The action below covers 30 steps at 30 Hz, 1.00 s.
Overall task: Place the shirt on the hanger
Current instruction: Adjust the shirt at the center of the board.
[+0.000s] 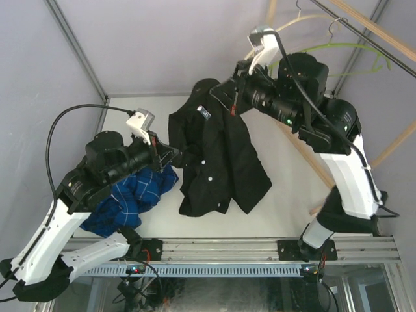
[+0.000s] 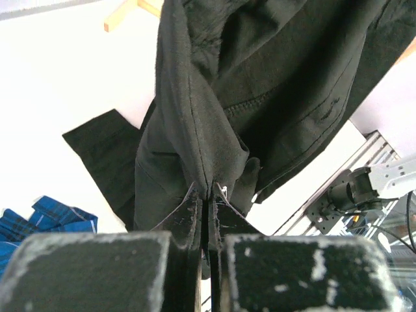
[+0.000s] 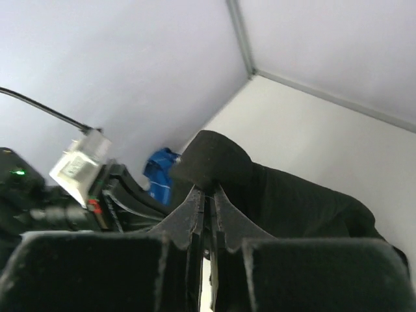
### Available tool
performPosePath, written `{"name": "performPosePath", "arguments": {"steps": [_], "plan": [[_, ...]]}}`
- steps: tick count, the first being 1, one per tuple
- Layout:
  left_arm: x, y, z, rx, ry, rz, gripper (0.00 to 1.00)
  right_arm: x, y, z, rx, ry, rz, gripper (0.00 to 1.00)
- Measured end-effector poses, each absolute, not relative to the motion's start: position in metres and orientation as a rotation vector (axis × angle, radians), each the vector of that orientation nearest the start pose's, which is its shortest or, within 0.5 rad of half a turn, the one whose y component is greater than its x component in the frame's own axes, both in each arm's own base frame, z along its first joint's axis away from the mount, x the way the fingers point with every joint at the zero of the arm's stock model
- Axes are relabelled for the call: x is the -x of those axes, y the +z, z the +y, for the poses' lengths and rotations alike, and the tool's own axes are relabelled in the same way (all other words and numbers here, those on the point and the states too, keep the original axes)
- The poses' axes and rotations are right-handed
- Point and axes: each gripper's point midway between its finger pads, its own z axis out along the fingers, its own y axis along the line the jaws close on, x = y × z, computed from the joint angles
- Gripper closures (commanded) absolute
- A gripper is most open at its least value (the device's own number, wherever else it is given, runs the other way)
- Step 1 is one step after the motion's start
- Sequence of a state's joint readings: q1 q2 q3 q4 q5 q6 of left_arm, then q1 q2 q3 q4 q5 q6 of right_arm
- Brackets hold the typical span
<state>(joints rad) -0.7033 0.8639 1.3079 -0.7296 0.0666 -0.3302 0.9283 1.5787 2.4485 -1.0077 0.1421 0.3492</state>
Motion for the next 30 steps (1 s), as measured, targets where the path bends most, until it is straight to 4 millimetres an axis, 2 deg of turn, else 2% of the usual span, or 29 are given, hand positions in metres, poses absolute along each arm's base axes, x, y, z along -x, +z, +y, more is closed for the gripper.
{"name": "performPosePath", "arguments": {"steps": [2,4,10,13,15,17,19,21,23,26,28,30], "plan": [[-0.189,0.372,-0.193,-0.401,-0.778,1.861,1.0,-0.232,0.547,0.307,0.436,0.891,1.692,1.0],[-0.185,0.378,-0.191,-0.399,-0.789,1.836,1.0,-0.223,0.55,0.315,0.482,0.961,1.683,1.0],[-0.167,0.403,-0.176,-0.386,-0.824,1.73,1.0,-0.188,0.544,0.341,0.637,1.177,1.701,1.0],[-0.158,0.415,-0.166,-0.369,-0.829,1.679,1.0,-0.184,0.536,0.348,0.677,1.218,1.718,1.0],[-0.155,0.42,-0.162,-0.36,-0.83,1.66,1.0,-0.184,0.518,0.347,0.686,1.218,1.763,1.0],[-0.156,0.418,-0.163,-0.362,-0.829,1.668,1.0,-0.191,0.485,0.337,0.66,1.189,1.842,1.0],[-0.161,0.409,-0.169,-0.372,-0.827,1.695,1.0,-0.2,0.435,0.319,0.597,1.139,1.947,1.0],[-0.167,0.391,-0.176,-0.386,-0.823,1.742,1.0,-0.21,0.374,0.294,0.502,1.055,2.086,1.0],[-0.175,0.356,-0.189,-0.413,-0.819,1.833,1.0,-0.217,0.312,0.267,0.393,0.963,2.217,1.0],[-0.181,0.299,-0.205,-0.452,-0.814,1.994,1.0,-0.216,0.24,0.233,0.254,0.847,2.354,0.88],[-0.182,0.267,-0.213,-0.476,-0.805,2.087,1.0,-0.211,0.205,0.217,0.187,0.8,2.415,0.76],[-0.181,0.234,-0.218,-0.494,-0.788,2.185,1.0,-0.205,0.183,0.211,0.157,0.794,2.434,0.66]]}}
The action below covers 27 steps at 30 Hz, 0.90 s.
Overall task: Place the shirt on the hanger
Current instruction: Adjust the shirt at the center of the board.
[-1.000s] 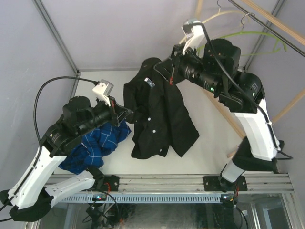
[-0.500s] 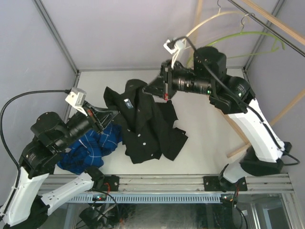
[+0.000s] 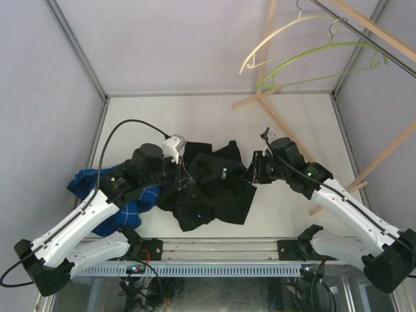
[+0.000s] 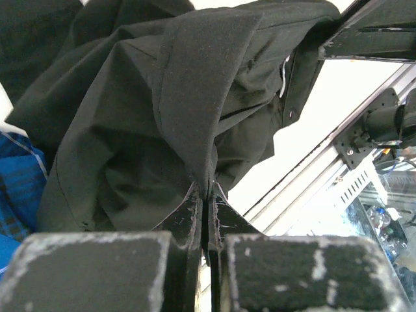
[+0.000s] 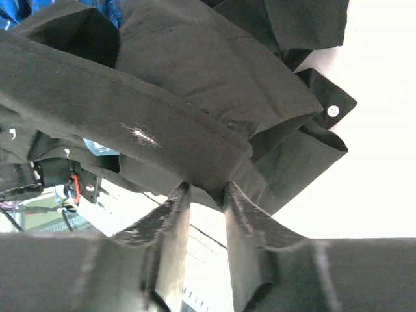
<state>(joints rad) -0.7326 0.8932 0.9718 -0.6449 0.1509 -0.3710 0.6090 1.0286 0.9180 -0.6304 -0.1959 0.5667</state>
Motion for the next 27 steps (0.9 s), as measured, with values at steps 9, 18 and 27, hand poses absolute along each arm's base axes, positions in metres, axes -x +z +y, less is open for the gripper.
{"name": "performPosePath", "arguments": {"steps": [9,18,27], "plan": [[-0.186,0.226,-0.221,-0.45,-0.787,2.194,1.0,-0.203,0.184,0.214,0.036,0.863,2.241,0.33],[-0.195,0.226,-0.216,-0.405,-0.734,2.188,1.0,-0.171,0.122,0.2,-0.047,0.85,2.15,0.29],[-0.203,0.233,-0.217,-0.389,-0.705,2.187,1.0,-0.167,0.074,0.19,-0.101,0.887,2.076,0.36]]}}
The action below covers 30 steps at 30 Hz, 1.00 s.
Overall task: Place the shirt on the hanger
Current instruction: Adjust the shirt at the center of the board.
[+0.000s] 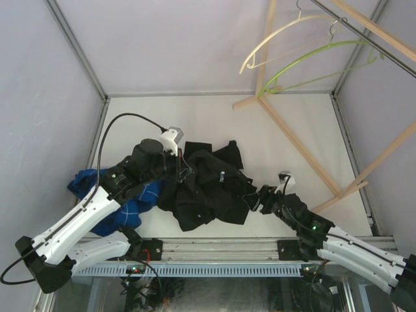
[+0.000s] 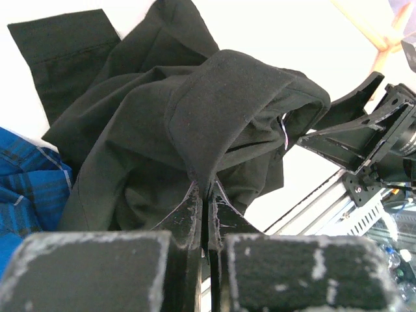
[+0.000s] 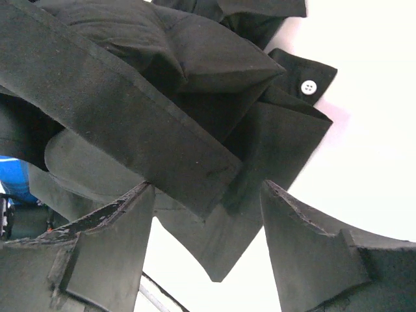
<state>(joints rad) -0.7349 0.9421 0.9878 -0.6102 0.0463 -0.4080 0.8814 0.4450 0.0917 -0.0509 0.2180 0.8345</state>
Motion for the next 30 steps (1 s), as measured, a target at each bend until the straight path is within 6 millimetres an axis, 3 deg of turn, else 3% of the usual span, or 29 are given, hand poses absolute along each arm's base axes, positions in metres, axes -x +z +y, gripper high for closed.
{"name": "performPosePath", "arguments": {"steps": [9,19,22,27,30], "plan": [[-0.207,0.239,-0.216,-0.375,-0.688,2.174,1.0,-0.181,0.079,0.204,-0.106,0.901,2.004,0.45],[-0.208,0.236,-0.215,-0.375,-0.674,2.184,1.0,-0.183,0.058,0.216,-0.082,0.847,2.032,0.52],[-0.208,0.236,-0.214,-0.377,-0.67,2.187,1.0,-0.184,0.051,0.218,-0.083,0.825,2.04,0.65],[-0.208,0.234,-0.213,-0.379,-0.66,2.193,1.0,-0.185,0.051,0.223,-0.075,0.829,2.027,0.99],[-0.208,0.234,-0.211,-0.373,-0.65,2.193,1.0,-0.185,0.056,0.226,-0.063,0.825,2.019,1.0]]}}
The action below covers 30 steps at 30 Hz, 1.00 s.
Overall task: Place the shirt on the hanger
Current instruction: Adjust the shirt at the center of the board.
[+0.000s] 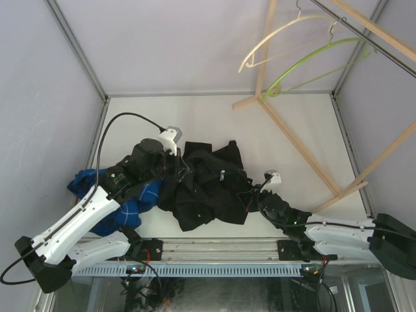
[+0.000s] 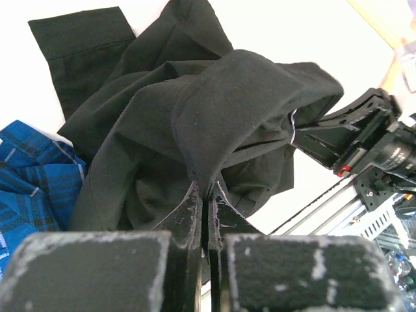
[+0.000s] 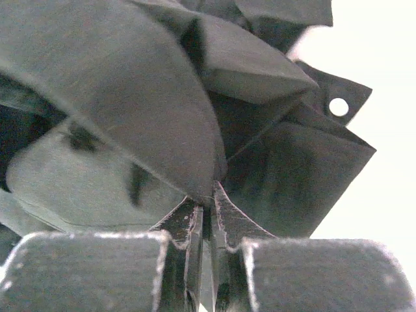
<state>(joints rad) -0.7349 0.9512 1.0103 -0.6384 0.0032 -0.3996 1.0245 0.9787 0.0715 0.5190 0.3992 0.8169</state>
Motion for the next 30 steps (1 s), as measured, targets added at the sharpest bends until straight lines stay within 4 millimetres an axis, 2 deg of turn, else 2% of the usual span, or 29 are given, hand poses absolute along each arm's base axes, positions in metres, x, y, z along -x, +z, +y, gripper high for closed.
{"name": "performPosePath", "arguments": {"steps": [2,4,9,10,11,13,16,19,23,26,30], "plan": [[-0.207,0.236,-0.209,-0.369,-0.647,2.185,1.0,-0.187,0.071,0.229,-0.059,0.803,2.01,1.0],[-0.207,0.241,-0.206,-0.362,-0.645,2.169,1.0,-0.192,0.102,0.234,-0.065,0.796,1.974,1.0],[-0.202,0.263,-0.198,-0.336,-0.664,2.1,1.0,-0.206,0.225,0.232,-0.105,0.823,1.807,1.0],[-0.202,0.272,-0.198,-0.332,-0.677,2.081,1.0,-0.208,0.266,0.227,-0.109,0.817,1.761,1.0],[-0.202,0.281,-0.199,-0.326,-0.69,2.062,1.0,-0.208,0.268,0.227,-0.111,0.818,1.758,1.0],[-0.204,0.307,-0.201,-0.316,-0.716,2.013,1.0,-0.21,0.304,0.221,-0.087,0.772,1.743,1.0],[-0.208,0.358,-0.204,-0.3,-0.757,1.914,1.0,-0.214,0.367,0.219,-0.044,0.731,1.702,1.0],[-0.208,0.405,-0.203,-0.29,-0.782,1.819,1.0,-0.218,0.416,0.221,0.012,0.688,1.671,1.0],[-0.207,0.464,-0.197,-0.289,-0.786,1.709,1.0,-0.222,0.469,0.221,0.079,0.628,1.621,1.0],[-0.208,0.502,-0.194,-0.289,-0.782,1.638,1.0,-0.224,0.513,0.218,0.117,0.599,1.564,1.0],[-0.208,0.544,-0.19,-0.288,-0.774,1.558,1.0,-0.22,0.581,0.211,0.149,0.581,1.458,1.0]]}}
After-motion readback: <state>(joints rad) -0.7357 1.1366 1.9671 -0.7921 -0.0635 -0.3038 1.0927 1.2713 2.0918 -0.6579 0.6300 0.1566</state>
